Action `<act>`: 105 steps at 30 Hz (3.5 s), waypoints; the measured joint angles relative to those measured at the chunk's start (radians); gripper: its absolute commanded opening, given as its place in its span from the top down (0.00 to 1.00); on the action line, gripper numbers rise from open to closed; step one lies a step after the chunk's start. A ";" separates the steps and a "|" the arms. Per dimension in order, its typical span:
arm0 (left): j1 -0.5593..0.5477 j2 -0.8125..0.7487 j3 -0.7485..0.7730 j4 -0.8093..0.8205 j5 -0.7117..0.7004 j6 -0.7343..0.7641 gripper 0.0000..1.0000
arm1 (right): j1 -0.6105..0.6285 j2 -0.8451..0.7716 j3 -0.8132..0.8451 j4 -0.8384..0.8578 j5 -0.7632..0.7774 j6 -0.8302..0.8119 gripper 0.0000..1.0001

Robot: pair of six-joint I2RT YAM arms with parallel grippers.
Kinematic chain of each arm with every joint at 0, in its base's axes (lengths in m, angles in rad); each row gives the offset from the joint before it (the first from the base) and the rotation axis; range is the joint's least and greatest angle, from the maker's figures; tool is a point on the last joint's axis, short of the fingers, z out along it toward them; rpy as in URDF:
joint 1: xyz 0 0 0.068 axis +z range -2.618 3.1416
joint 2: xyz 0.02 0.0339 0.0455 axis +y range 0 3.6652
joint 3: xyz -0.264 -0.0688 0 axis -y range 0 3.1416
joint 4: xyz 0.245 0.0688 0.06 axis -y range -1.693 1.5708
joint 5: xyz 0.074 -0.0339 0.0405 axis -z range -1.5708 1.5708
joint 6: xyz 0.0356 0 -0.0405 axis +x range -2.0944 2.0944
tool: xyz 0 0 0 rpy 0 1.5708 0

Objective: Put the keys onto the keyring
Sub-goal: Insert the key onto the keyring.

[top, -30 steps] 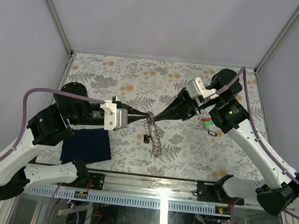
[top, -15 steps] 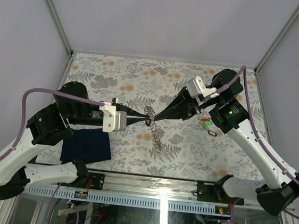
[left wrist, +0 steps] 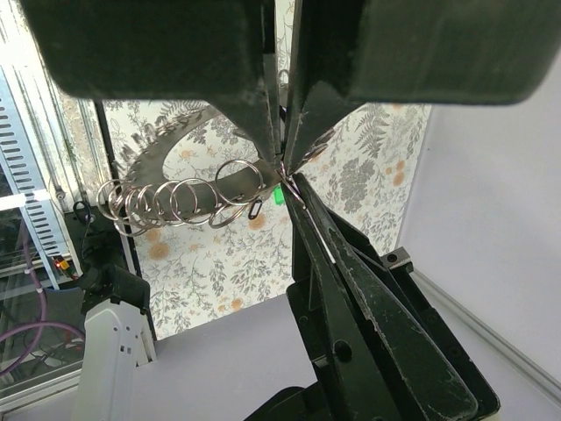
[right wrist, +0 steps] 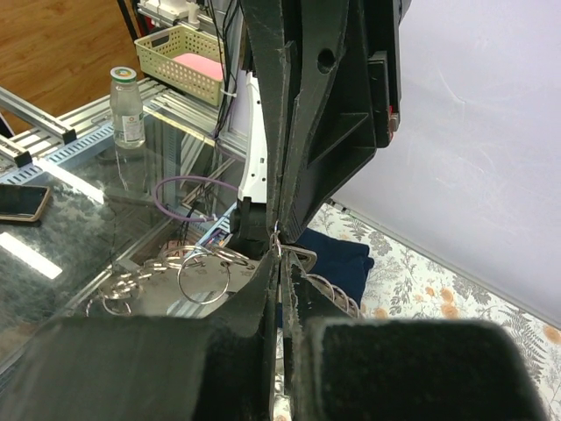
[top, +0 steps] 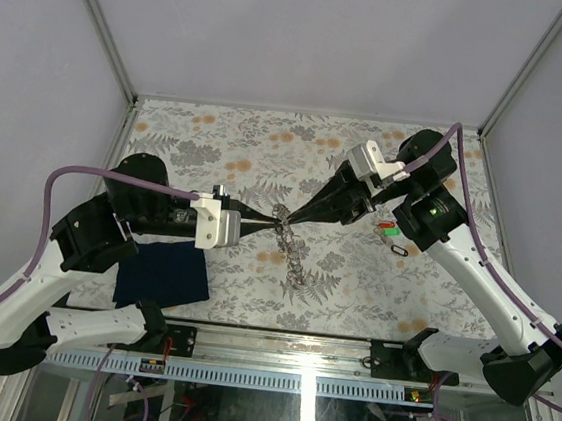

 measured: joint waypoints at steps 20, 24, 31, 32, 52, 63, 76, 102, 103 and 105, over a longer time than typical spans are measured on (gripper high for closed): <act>0.006 0.000 0.004 0.005 -0.031 0.013 1.00 | 0.000 -0.060 -0.047 0.058 0.140 0.040 1.00; 0.006 0.000 0.003 0.004 -0.047 0.012 0.98 | 0.000 -0.074 -0.095 0.142 0.171 0.084 1.00; 0.006 -0.013 -0.028 0.039 -0.084 0.000 0.96 | 0.000 -0.092 -0.213 0.400 0.281 0.226 1.00; 0.006 -0.017 -0.037 0.052 -0.090 -0.006 0.96 | 0.000 -0.092 -0.229 0.439 0.300 0.252 1.00; 0.005 -0.054 -0.174 0.258 -0.230 -0.118 0.71 | 0.000 -0.062 -0.357 0.994 0.506 0.650 1.00; 0.005 -0.135 -0.246 0.460 -0.243 -0.234 0.67 | 0.000 -0.090 -0.375 0.947 0.485 0.588 1.00; 0.005 -0.135 -0.291 0.619 -0.224 -0.338 0.63 | 0.000 -0.101 -0.375 0.924 0.428 0.538 1.00; 0.006 -0.053 -0.291 0.660 -0.118 -0.389 0.81 | 0.000 -0.131 -0.385 0.942 0.428 0.508 1.00; 0.006 -0.052 -0.291 0.660 -0.117 -0.389 0.83 | 0.000 -0.131 -0.385 0.943 0.428 0.508 1.00; 0.005 -0.049 -0.291 0.660 -0.113 -0.389 0.85 | -0.001 -0.131 -0.385 0.945 0.429 0.508 1.00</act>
